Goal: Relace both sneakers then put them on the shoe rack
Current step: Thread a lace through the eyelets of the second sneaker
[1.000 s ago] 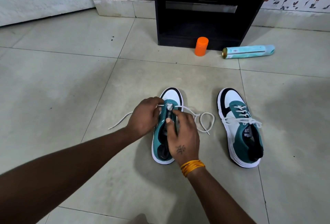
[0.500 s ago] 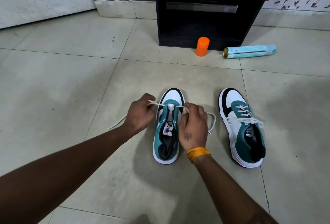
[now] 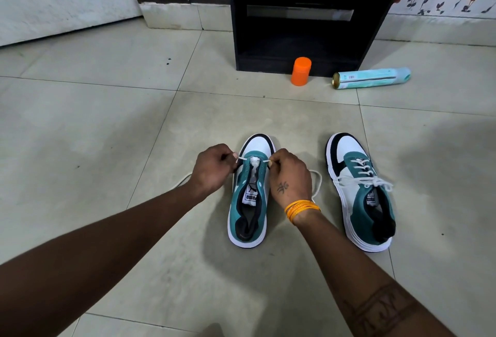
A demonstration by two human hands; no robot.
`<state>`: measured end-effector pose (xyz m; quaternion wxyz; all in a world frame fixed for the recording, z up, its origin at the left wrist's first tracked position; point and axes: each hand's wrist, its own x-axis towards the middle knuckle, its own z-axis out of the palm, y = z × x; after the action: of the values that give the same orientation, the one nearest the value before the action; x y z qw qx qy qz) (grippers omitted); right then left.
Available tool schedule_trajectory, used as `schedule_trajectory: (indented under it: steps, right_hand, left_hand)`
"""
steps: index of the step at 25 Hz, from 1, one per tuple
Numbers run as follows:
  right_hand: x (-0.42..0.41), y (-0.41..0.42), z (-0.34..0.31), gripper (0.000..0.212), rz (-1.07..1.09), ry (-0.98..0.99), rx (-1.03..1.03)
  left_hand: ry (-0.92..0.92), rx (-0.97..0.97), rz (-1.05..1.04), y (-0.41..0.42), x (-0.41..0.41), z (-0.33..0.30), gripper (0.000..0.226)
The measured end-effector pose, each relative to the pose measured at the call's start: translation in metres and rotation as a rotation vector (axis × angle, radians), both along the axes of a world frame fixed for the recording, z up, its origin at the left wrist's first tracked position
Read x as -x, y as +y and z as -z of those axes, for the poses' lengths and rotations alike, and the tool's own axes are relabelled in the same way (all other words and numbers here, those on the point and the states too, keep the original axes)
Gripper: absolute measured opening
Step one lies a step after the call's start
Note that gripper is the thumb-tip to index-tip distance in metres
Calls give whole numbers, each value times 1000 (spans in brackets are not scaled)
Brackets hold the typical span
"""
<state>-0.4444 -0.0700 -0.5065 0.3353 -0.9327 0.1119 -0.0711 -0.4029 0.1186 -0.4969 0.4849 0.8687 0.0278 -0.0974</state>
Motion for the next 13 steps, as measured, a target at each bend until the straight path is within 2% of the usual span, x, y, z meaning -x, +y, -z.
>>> schedule_trajectory:
  steps: [5,9,13]
  right_hand:
    - [-1,-8,-21,10,99,82,-244]
    - [-9,-3,-57,13,67,28,-343]
    - [-21,-2,-101,13,26,0,-435]
  left_hand:
    - [42,50,11,-1,-7,-34,15]
    - [113,104,65,-16,-20,-81,9]
    - [128,244,59,-28,-28,-128,8]
